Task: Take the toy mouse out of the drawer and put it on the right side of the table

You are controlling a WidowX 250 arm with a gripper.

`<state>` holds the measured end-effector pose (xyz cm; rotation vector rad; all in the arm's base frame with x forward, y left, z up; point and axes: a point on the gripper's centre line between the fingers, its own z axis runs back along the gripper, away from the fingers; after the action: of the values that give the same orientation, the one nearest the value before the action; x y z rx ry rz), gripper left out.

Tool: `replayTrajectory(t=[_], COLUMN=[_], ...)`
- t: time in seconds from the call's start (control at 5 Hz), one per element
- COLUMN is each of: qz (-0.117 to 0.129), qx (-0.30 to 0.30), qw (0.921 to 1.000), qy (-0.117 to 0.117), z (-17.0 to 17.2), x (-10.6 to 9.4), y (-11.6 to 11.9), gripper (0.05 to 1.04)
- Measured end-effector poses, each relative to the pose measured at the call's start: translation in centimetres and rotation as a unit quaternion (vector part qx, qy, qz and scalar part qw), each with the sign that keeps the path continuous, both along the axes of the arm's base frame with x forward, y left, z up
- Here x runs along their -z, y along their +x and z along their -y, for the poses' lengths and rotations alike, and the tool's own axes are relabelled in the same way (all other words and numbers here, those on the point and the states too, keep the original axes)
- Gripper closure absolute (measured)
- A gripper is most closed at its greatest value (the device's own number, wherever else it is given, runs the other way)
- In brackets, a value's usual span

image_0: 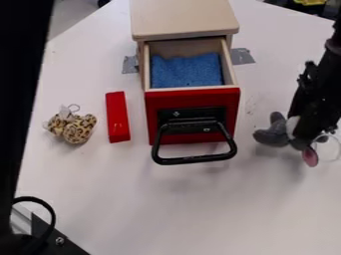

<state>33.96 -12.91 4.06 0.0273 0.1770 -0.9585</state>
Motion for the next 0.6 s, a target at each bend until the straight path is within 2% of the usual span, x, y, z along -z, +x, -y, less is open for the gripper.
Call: replayTrajectory(t=[0.2, 0.4, 0.6], qz=[0.003, -0.001, 0.005], qx=[-0.009, -0.019, -0.021], qw=[0.9999, 0.9998, 0.9997], qy=[0.004, 0.009, 0.008], z=[-0.4, -0.8, -1.1], x=[0.3, 0.2, -1.0], y=[0.3, 0.2, 0.0], gripper=[0.68, 0.367, 0.107])
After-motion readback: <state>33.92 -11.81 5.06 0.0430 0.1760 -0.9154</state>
